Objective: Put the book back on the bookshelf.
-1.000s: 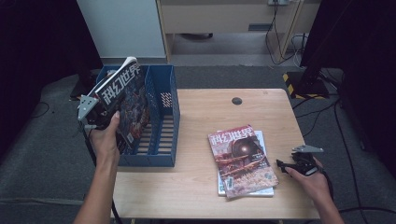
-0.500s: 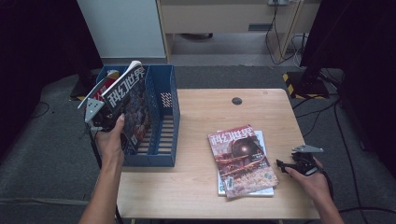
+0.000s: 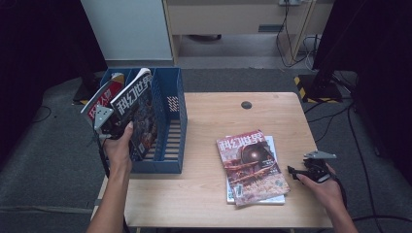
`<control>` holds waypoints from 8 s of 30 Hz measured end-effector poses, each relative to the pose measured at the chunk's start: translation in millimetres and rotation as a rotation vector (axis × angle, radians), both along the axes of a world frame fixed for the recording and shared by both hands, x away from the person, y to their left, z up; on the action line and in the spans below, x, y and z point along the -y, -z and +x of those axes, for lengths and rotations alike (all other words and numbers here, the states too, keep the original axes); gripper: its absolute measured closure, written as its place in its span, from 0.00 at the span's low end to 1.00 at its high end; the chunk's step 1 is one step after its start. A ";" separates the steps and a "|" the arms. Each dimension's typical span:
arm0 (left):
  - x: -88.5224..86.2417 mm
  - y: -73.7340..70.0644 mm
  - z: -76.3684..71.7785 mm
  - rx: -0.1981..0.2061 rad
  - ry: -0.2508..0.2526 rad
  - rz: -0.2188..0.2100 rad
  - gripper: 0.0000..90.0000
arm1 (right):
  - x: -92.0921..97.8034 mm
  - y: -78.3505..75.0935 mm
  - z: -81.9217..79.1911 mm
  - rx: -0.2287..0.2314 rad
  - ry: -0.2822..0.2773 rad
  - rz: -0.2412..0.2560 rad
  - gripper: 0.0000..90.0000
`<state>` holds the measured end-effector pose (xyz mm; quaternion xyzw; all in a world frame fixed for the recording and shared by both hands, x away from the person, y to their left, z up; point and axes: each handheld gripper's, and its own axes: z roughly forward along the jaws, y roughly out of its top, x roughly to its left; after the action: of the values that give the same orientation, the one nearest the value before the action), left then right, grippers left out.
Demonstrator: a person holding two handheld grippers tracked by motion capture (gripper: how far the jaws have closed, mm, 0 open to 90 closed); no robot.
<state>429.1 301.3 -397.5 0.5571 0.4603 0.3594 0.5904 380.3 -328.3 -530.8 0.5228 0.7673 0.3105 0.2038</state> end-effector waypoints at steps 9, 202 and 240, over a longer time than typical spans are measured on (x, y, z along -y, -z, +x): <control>-2.5 8.0 2.9 0.001 -0.002 -0.022 0.92 | 0.1 0.0 -0.2 0.000 -0.002 0.001 0.27; 83.7 45.8 -52.7 -0.253 0.125 0.230 0.33 | -3.9 -0.3 1.4 -0.017 -0.006 -0.009 0.20; 206.8 50.5 -35.2 -0.300 0.347 0.280 0.28 | -9.7 -29.7 -5.7 0.106 -0.071 0.022 0.60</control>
<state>393.9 94.5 -448.0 0.7509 0.3863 0.2265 0.4854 374.7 -318.7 -501.1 0.4800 0.7701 0.3533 0.2273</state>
